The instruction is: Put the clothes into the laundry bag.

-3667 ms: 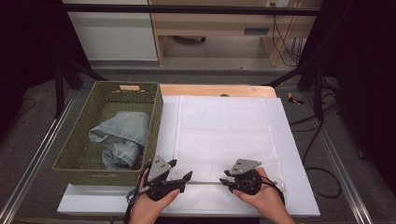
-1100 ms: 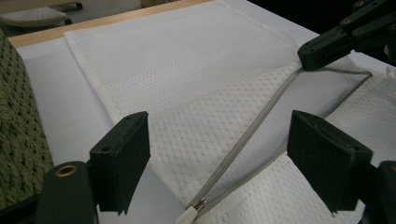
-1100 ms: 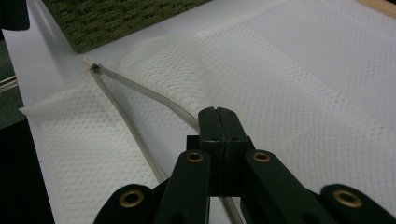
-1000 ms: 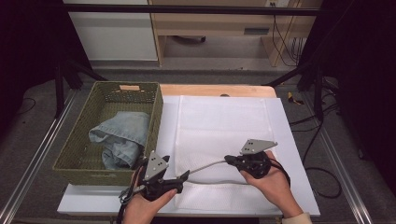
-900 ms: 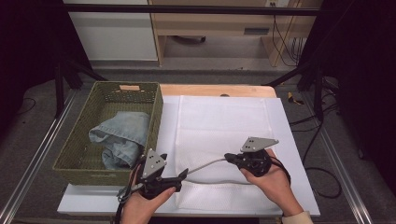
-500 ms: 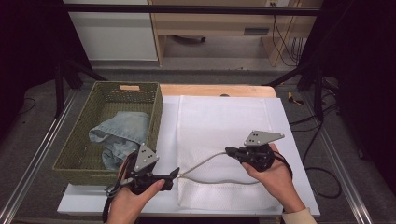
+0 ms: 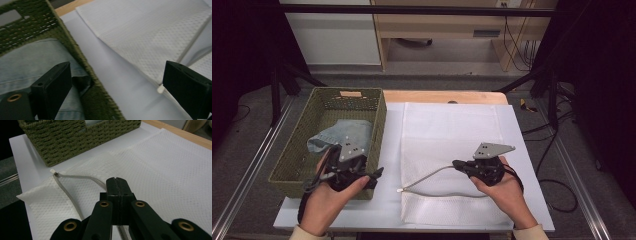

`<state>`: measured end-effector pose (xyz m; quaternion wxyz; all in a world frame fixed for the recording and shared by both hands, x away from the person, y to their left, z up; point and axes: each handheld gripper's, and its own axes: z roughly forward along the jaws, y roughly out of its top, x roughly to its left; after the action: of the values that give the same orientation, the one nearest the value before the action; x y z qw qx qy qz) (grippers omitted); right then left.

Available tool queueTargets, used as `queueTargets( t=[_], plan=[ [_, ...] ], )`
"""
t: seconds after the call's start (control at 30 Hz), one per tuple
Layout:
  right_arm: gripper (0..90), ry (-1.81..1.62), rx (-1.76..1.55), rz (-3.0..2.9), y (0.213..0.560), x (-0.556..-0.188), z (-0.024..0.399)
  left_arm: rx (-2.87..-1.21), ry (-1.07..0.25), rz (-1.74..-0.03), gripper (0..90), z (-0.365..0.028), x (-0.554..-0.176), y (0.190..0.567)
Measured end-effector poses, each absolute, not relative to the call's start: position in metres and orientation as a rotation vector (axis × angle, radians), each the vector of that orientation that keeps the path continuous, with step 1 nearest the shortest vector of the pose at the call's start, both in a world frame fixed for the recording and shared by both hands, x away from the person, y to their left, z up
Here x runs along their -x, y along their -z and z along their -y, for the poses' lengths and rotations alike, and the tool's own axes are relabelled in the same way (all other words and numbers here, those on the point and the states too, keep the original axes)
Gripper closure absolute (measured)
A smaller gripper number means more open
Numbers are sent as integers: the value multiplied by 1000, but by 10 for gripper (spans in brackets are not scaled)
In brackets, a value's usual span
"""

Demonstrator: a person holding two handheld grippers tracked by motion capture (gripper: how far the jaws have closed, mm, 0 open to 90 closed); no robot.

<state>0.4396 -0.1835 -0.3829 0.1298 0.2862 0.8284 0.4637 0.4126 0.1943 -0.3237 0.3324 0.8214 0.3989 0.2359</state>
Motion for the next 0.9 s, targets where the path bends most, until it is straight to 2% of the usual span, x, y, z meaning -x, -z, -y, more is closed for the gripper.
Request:
queueTargets(
  t=[0.3,0.47,0.9],
  plan=[
    [900,-1349,-838,-2421,386,-440,183,-2163,-662,-1170,81,-235,-451,303],
    [900,-1352,-839,-2423,386,-440,184,-2176,-695,-1225,83,-255,-473,307],
    [900,-1348,-863,-2433,393,-444,186,-2148,-619,-1346,72,-284,-523,334]
  ],
)
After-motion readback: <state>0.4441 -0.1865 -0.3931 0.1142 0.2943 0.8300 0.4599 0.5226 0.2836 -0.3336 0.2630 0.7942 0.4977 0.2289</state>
